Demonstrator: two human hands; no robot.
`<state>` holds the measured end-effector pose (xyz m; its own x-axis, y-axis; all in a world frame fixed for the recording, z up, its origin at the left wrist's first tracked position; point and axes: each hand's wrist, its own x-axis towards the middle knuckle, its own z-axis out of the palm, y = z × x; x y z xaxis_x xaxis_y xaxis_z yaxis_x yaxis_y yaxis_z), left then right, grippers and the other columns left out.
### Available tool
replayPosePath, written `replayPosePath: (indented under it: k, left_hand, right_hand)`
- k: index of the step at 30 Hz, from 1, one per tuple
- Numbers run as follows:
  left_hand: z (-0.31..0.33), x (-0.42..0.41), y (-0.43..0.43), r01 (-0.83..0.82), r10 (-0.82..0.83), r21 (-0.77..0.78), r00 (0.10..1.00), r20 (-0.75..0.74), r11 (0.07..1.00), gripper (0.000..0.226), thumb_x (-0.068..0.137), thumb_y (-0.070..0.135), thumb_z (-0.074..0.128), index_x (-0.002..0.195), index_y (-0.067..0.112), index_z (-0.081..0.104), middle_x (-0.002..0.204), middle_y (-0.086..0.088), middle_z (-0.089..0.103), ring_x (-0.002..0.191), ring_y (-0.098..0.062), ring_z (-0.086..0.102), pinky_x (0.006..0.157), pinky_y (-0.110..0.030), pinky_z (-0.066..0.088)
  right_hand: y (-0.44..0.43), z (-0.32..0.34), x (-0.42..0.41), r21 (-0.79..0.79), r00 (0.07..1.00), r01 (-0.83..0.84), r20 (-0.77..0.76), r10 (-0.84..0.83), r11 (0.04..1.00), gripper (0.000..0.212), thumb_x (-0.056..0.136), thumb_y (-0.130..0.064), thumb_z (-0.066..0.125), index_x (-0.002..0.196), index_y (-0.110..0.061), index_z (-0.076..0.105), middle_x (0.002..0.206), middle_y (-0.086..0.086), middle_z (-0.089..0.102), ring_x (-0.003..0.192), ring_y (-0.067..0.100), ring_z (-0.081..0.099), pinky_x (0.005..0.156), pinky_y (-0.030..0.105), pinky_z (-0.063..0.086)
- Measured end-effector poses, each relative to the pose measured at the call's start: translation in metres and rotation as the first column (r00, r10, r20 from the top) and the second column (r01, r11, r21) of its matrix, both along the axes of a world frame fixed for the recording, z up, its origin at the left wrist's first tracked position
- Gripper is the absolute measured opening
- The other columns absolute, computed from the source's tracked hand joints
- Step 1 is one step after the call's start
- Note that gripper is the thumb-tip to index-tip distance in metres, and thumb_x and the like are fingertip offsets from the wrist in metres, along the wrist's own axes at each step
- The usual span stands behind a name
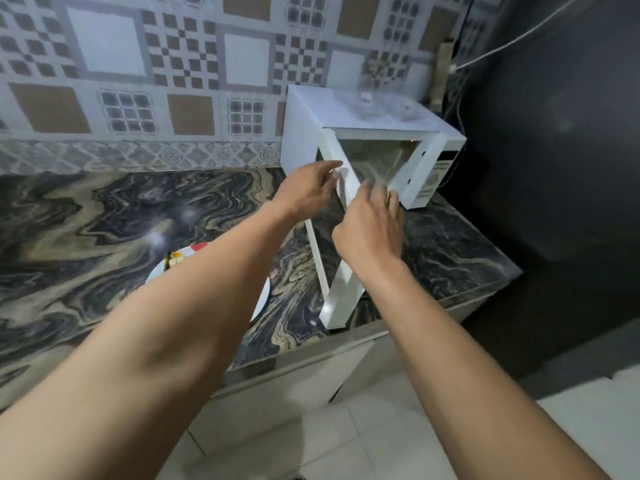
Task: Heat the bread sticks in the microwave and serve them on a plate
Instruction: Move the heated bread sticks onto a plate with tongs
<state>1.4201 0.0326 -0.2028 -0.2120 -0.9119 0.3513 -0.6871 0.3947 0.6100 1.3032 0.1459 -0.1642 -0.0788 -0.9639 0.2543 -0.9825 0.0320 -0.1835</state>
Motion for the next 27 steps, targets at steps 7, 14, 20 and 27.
replayPosePath:
  k: [7,14,20,27]
  left_hand:
    - [-0.004,-0.047,-0.012,0.032,-0.038,0.049,0.991,0.129,0.998,0.051,0.107,0.046,0.028,0.153,0.026,0.039,0.165,-0.018,0.017,0.153,-0.028,0.017,0.121,-0.048,0.025]
    - [-0.007,-0.101,-0.025,-0.076,0.073,0.003,0.971,0.229,0.997,0.054,0.108,0.046,0.02,0.157,0.025,0.03,0.167,-0.012,0.014,0.154,-0.032,0.008,0.12,-0.06,0.01]
    - [-0.011,-0.155,-0.047,-0.215,0.214,-0.026,0.934,0.286,0.976,0.06,0.107,0.048,0.016,0.159,0.021,0.022,0.168,-0.012,0.006,0.155,-0.029,-0.001,0.123,-0.056,0.003]
    - [-0.014,-0.2,-0.086,-0.346,0.334,-0.052,0.842,0.423,0.937,0.068,0.104,0.053,0.023,0.161,0.019,0.008,0.168,-0.012,-0.002,0.154,-0.031,-0.008,0.121,-0.061,0.0]
  right_hand:
    - [-0.014,-0.012,-0.051,0.045,0.999,0.02,0.041,-0.022,0.999,0.058,0.091,-0.015,0.05,0.145,-0.001,0.036,0.145,0.015,0.046,0.137,0.031,0.038,0.113,0.051,0.03]
    - [-0.048,-0.02,-0.127,0.01,0.995,-0.076,-0.064,0.077,0.997,0.065,0.093,-0.017,0.048,0.153,-0.005,0.024,0.154,0.01,0.035,0.145,0.027,0.025,0.119,0.054,0.016]
    - [-0.095,-0.023,-0.199,0.029,0.968,-0.208,-0.14,0.21,0.978,0.062,0.098,-0.012,0.038,0.156,-0.006,0.015,0.161,0.012,0.021,0.151,0.028,0.009,0.119,0.059,0.007]
    - [-0.163,-0.015,-0.253,0.07,0.939,-0.29,-0.17,0.298,0.954,0.063,0.101,-0.004,0.031,0.156,0.0,0.0,0.163,0.022,0.002,0.151,0.035,-0.003,0.12,0.056,-0.002]
